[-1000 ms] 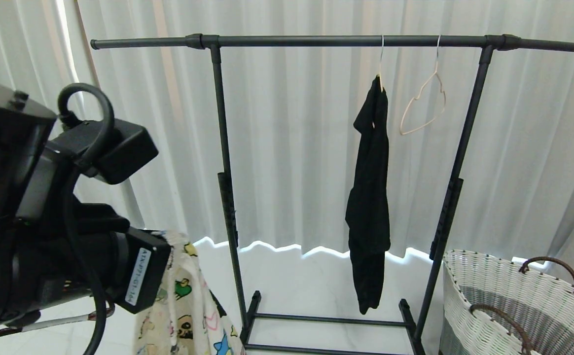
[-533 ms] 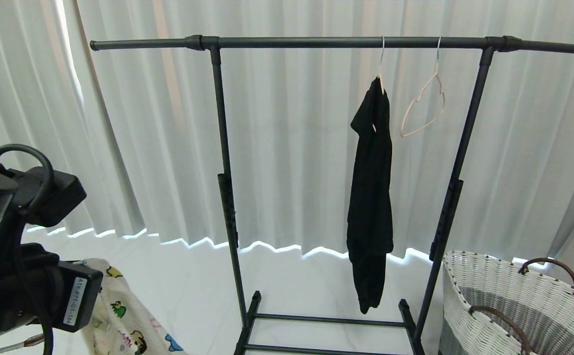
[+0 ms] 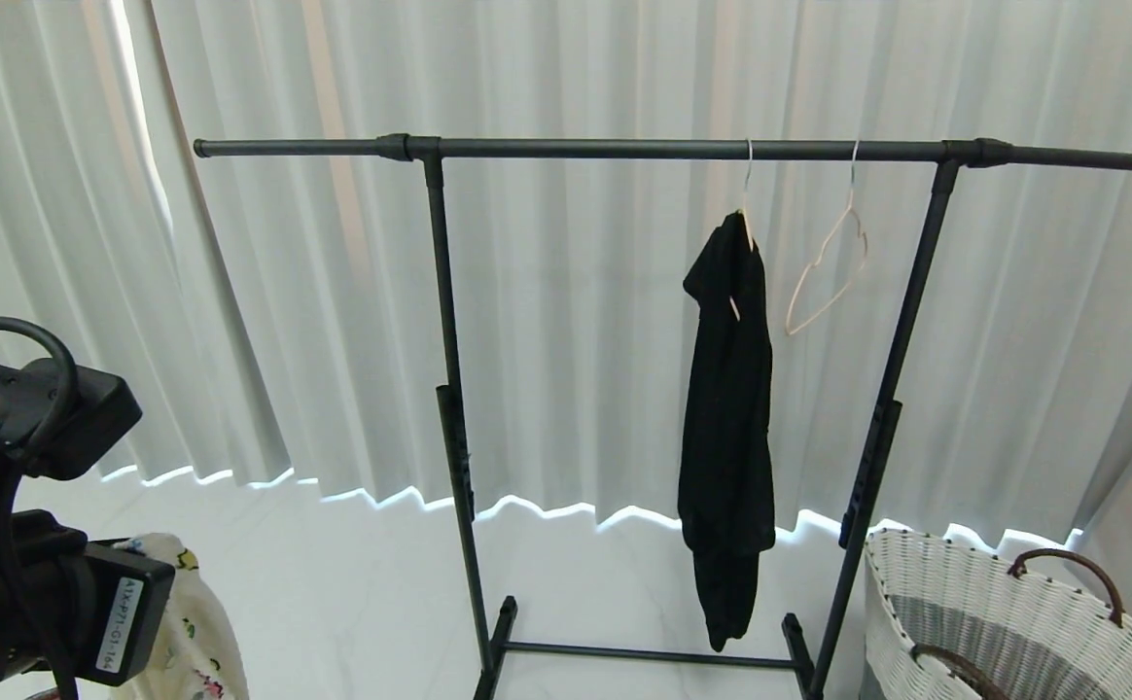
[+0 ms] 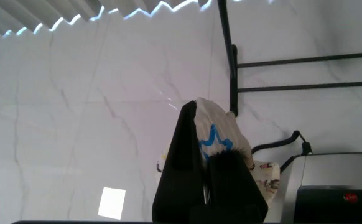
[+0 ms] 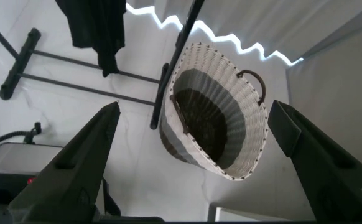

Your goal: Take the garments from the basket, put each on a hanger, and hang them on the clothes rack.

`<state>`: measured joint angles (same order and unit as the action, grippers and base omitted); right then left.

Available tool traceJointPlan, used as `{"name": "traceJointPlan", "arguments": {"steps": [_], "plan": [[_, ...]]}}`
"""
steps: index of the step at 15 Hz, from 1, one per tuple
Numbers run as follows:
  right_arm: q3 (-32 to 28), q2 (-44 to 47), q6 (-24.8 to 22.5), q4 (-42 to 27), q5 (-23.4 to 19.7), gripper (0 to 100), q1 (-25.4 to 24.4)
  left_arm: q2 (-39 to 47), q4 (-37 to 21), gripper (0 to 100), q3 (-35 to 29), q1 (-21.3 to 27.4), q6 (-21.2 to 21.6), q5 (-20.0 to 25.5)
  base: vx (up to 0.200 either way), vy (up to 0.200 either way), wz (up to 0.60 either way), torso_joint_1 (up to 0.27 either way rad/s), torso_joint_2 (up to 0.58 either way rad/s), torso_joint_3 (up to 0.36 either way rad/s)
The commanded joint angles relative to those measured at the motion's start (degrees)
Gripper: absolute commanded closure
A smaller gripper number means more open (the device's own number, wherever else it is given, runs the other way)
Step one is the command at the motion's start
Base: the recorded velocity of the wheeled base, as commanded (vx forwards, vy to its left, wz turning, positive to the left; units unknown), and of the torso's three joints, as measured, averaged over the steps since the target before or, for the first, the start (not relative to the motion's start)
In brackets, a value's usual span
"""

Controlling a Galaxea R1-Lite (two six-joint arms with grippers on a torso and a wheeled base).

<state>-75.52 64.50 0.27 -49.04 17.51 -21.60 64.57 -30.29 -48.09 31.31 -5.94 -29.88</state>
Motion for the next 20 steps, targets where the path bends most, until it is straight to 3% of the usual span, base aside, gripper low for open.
{"name": "traceJointPlan", "arguments": {"steps": [1,11,14,20], "plan": [[0.0,0.4,0.1,0.0,-0.1,0,0.2,0.2,0.0,100,-0.2,0.1,0.0,0.0,0.0,0.0,0.0,0.193,-0.47,-0.276],[0.6,3.9,0.2,5.4,-0.1,0,0.2,0.3,0.0,100,-1.0,0.2,0.0,0.2,0.0,0.0,0.0,0.216,-0.49,-0.282],[1.6,3.9,0.2,5.9,0.1,0,0.3,0.3,0.0,100,-1.3,0.2,0.0,0.4,0.2,0.0,0.0,0.237,-0.52,-0.284],[7.7,4.5,0.1,15.6,-0.1,0,1.2,1.7,0.0,100,-3.9,1.6,0.0,0.5,0.2,0.0,0.0,0.072,-0.13,-0.077]]}}
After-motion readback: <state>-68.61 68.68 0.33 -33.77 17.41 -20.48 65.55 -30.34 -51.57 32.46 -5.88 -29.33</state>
